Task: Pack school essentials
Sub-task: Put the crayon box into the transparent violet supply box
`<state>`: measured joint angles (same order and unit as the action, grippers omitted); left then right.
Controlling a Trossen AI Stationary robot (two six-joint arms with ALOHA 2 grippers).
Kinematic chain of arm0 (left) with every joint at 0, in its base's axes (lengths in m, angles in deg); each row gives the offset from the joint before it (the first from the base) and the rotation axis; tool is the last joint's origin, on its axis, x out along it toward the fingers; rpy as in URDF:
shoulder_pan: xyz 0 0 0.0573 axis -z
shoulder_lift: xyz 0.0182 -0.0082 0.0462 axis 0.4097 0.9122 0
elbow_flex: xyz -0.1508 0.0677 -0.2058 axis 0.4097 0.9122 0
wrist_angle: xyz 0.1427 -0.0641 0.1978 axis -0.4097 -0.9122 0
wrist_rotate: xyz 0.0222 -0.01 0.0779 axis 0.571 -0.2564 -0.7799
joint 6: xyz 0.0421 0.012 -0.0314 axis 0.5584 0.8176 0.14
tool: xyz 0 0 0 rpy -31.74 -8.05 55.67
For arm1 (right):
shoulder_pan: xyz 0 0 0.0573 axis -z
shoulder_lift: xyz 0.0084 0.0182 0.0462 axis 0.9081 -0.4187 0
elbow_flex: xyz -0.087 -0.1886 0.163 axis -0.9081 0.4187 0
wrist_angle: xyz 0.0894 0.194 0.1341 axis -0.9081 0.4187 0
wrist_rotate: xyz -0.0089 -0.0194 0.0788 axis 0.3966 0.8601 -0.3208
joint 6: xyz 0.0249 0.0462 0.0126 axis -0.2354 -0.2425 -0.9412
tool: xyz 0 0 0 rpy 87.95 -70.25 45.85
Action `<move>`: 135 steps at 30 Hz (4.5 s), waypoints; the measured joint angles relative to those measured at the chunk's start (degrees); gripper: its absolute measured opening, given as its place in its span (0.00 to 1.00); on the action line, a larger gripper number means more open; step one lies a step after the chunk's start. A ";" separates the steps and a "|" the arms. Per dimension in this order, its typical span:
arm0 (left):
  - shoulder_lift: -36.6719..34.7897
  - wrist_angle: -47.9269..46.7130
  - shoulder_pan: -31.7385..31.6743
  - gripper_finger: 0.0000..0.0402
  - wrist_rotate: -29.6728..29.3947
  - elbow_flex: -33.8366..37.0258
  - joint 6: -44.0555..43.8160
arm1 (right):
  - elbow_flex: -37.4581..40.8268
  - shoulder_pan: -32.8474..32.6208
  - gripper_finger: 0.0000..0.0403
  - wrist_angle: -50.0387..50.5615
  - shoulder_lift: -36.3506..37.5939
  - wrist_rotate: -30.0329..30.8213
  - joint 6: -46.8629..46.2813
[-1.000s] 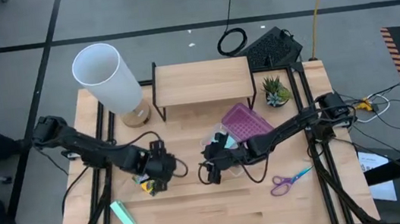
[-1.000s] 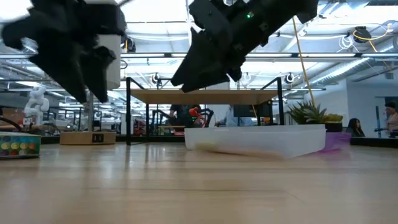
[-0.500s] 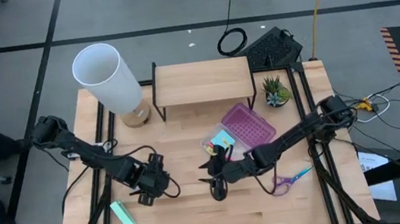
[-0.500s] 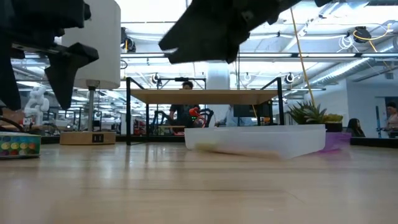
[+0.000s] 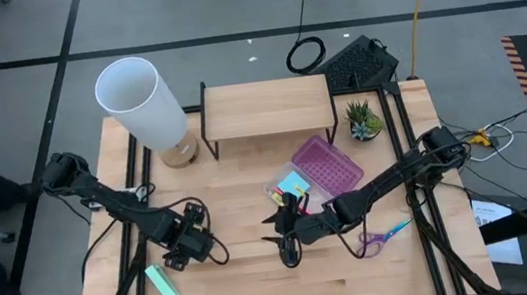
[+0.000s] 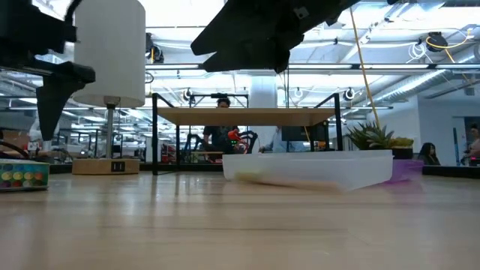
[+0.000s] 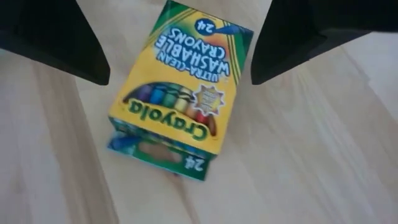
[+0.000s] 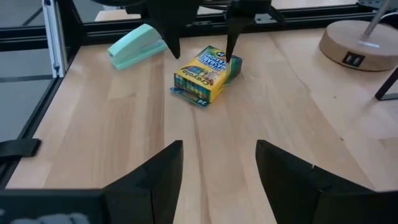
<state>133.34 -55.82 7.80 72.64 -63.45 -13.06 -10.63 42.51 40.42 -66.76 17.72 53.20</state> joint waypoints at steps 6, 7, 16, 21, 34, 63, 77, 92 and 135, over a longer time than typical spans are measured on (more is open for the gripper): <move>0.00 0.06 0.11 0.99 -1.24 0.01 3.41 | 0.02 -0.92 0.48 0.68 0.00 -0.04 0.21; 0.00 0.26 -0.01 0.99 -1.53 0.14 3.53 | 0.00 -0.97 0.48 0.68 0.00 -0.02 0.33; -0.11 4.74 -1.28 0.99 -0.92 6.54 4.86 | 0.02 -1.01 0.48 0.63 0.00 -0.02 0.66; -0.09 8.36 -1.33 0.99 -1.59 6.98 5.75 | 0.02 -0.90 0.48 0.40 0.00 -0.02 0.72; -0.04 7.27 -1.37 0.99 -1.61 2.60 2.69 | 0.02 -0.90 0.48 0.30 0.00 -0.04 0.85; -0.06 10.31 -4.17 0.99 1.98 5.64 -1.07 | 0.02 -1.05 0.48 0.72 0.00 -0.44 0.64; 1.20 8.40 -6.43 0.99 3.37 3.76 -7.39 | 0.02 -1.05 0.48 0.72 0.00 -0.46 0.63; 7.17 4.93 -7.76 1.00 1.82 0.68 -2.82 | 0.04 -2.10 0.48 0.76 0.00 -0.44 0.68; 4.20 8.41 -7.58 0.91 -1.15 6.76 5.18 | 0.04 -2.54 0.48 3.29 0.41 -0.43 1.20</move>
<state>137.54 -47.41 0.22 71.50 -56.69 -7.88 -10.58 39.97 43.70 -66.35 17.29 54.40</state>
